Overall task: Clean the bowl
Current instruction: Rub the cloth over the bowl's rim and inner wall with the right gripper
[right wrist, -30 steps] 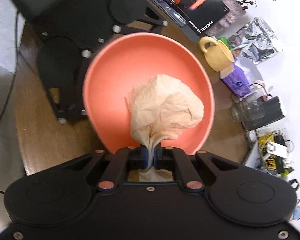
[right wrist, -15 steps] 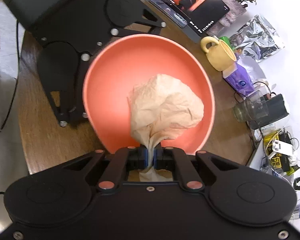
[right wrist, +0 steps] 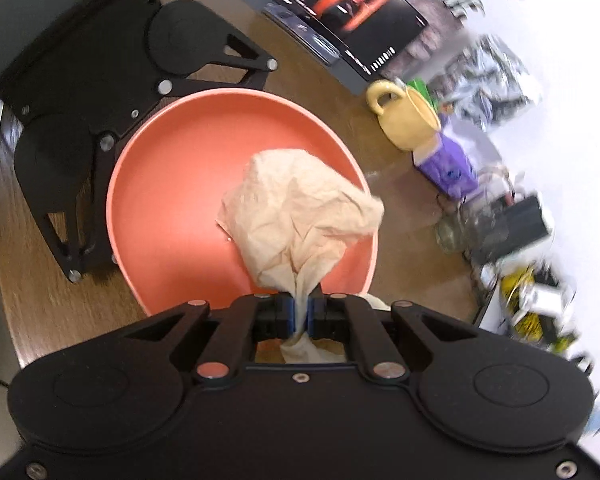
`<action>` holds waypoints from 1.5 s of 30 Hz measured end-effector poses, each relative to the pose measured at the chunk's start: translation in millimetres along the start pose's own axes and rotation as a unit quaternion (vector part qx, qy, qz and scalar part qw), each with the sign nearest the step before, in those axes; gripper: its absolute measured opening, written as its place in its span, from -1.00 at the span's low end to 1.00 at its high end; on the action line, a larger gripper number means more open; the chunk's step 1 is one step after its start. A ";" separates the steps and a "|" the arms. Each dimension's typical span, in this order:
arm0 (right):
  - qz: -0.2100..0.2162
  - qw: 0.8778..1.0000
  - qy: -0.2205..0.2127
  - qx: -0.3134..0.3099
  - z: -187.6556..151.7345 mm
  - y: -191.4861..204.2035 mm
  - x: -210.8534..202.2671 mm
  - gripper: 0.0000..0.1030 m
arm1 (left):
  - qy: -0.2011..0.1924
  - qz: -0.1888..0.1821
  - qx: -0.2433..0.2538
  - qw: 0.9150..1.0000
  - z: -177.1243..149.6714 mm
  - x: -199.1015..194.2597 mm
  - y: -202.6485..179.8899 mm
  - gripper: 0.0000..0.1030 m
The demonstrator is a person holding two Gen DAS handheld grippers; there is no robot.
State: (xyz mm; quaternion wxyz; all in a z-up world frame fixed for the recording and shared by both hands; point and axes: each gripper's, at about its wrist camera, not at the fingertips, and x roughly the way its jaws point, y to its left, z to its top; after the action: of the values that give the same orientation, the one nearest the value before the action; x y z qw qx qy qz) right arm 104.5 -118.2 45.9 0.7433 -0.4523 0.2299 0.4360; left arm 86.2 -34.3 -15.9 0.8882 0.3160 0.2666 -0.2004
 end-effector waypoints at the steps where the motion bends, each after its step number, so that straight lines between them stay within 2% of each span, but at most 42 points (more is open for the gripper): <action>1: 0.006 1.000 0.003 0.030 -1.2 -2.3 -1.0 -0.89 | 0.000 0.000 0.000 1.000 -0.2 -0.3 -0.1 0.86; 5: 0.034 0.984 0.005 0.175 -8.5 -20.8 -1.1 -0.90 | -0.003 0.000 -0.002 1.000 -0.2 -1.2 -0.7 0.86; 7: 0.047 0.965 0.000 0.258 -15.0 -34.0 0.4 -0.90 | -0.004 0.000 -0.002 1.000 0.4 -1.6 -0.6 0.86; 9: 0.049 0.954 -0.007 0.294 -18.7 -42.4 2.0 -0.90 | -0.006 -0.001 -0.002 1.000 0.9 -2.4 -0.8 0.86; 13: 0.050 0.941 -0.023 0.333 -19.5 -54.4 6.3 -0.90 | -0.007 0.001 0.001 1.000 1.5 -2.2 -1.6 0.86; 15: 0.055 0.939 -0.032 0.338 -16.0 -58.6 10.3 -0.90 | -0.004 0.001 0.000 1.000 1.0 -0.2 -1.1 0.86; 24: 0.070 0.945 -0.058 0.316 8.9 -55.4 17.0 -0.89 | -0.002 0.000 0.005 1.000 0.1 0.4 -1.6 0.86; 33: 0.066 0.930 -0.047 0.359 -5.2 -63.3 14.4 -0.90 | -0.003 -0.002 0.000 1.000 -0.2 2.2 1.3 0.86; 39: 0.069 0.936 -0.062 0.340 6.3 -59.1 14.4 -0.89 | -0.004 -0.002 0.003 1.000 0.7 1.1 -1.5 0.86; 45: 0.094 0.948 -0.074 0.294 21.3 -44.4 13.3 -0.89 | -0.007 -0.007 0.008 1.000 2.2 0.4 -3.1 0.86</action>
State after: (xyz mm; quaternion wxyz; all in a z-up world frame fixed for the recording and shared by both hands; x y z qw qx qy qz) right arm 148.2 -103.1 67.4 0.8138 -0.1563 0.3336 0.4494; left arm 85.7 -38.1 -16.1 0.8860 0.3201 0.2608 -0.2112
